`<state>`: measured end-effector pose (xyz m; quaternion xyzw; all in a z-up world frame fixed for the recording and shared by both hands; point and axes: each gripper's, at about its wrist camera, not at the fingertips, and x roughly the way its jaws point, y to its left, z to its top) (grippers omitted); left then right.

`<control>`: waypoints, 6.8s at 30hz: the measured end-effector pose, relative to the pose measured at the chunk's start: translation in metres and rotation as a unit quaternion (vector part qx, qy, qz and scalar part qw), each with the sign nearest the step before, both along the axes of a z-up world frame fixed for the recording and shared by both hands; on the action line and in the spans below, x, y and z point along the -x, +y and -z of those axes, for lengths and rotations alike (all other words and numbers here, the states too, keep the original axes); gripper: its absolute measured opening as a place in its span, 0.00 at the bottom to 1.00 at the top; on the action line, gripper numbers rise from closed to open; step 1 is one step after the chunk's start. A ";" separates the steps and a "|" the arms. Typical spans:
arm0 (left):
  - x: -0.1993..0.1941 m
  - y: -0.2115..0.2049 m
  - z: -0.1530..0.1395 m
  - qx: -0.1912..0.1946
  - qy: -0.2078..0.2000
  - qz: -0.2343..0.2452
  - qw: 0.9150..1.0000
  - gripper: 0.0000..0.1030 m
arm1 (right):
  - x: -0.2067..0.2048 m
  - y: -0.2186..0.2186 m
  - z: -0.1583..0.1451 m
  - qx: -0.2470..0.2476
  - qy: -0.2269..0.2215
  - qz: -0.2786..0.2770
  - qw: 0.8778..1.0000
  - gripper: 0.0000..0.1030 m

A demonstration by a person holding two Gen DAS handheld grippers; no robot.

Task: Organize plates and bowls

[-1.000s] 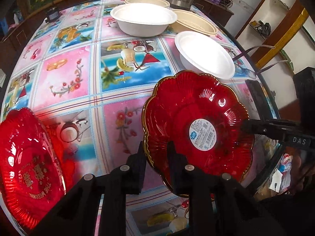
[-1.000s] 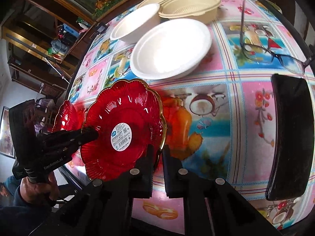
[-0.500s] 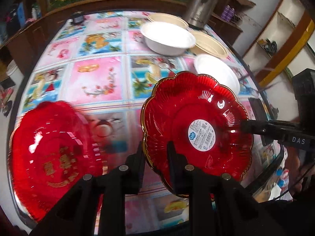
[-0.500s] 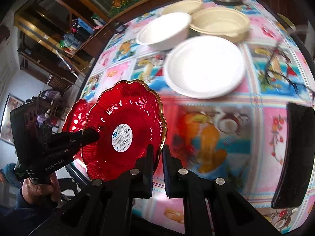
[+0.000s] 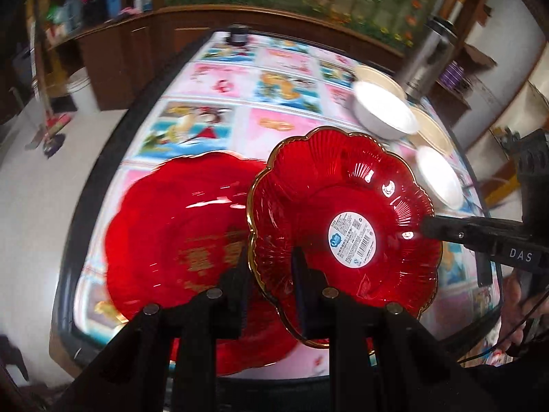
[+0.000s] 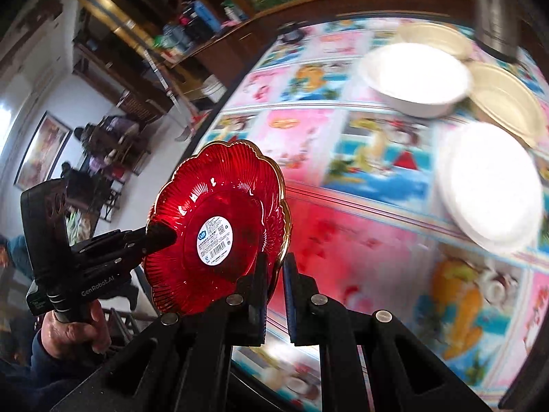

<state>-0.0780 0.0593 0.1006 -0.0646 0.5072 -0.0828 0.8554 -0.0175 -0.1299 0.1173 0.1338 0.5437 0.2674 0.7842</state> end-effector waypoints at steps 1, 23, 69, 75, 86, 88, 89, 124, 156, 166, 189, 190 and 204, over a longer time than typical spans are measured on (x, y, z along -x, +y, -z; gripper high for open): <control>0.001 0.008 0.001 0.000 0.001 -0.009 1.000 0.19 | -0.003 0.008 0.001 0.001 0.000 -0.007 1.000 0.10; -0.003 0.088 0.051 0.007 0.053 -0.089 0.995 0.27 | -0.052 0.130 0.058 0.072 0.043 -0.095 0.992 0.11; -0.019 0.026 -0.001 0.005 0.017 -0.016 1.000 0.93 | -0.063 0.009 0.018 0.019 0.038 0.042 0.998 0.62; -0.020 -0.003 -0.006 0.004 0.012 0.019 1.000 0.93 | -0.073 -0.075 0.021 0.055 0.031 0.142 0.988 0.62; -0.018 -0.069 -0.001 0.001 0.023 0.099 0.995 0.93 | -0.076 -0.126 0.058 0.086 0.066 0.161 0.981 0.62; -0.019 -0.077 0.000 0.002 0.025 0.106 0.994 0.93 | -0.068 -0.118 0.060 0.078 0.073 0.145 0.984 0.62; -0.020 -0.080 0.001 0.003 0.025 0.107 0.994 0.93 | -0.063 -0.115 0.060 0.076 0.076 0.139 0.984 0.62; -0.049 -0.217 0.063 0.030 0.085 0.207 0.974 0.25 | 0.032 -0.183 0.066 0.034 0.100 0.166 0.980 0.14; -0.035 -0.145 0.014 0.017 0.019 0.131 0.991 0.26 | 0.000 -0.111 0.015 0.016 0.066 0.085 0.994 0.10; -0.022 -0.075 -0.004 0.012 0.000 0.066 0.998 0.26 | -0.020 -0.046 -0.007 -0.001 0.041 0.038 0.998 0.11; -0.005 0.050 0.024 0.008 0.030 -0.050 0.998 0.32 | -0.055 0.109 0.036 0.017 0.074 -0.075 0.994 0.11; -0.006 0.053 0.026 0.008 0.032 -0.052 0.998 0.32 | -0.055 0.112 0.039 0.018 0.077 -0.077 0.994 0.11; -0.010 0.065 0.047 0.016 0.051 -0.064 0.997 0.34 | -0.062 0.133 0.063 0.036 0.094 -0.079 0.992 0.13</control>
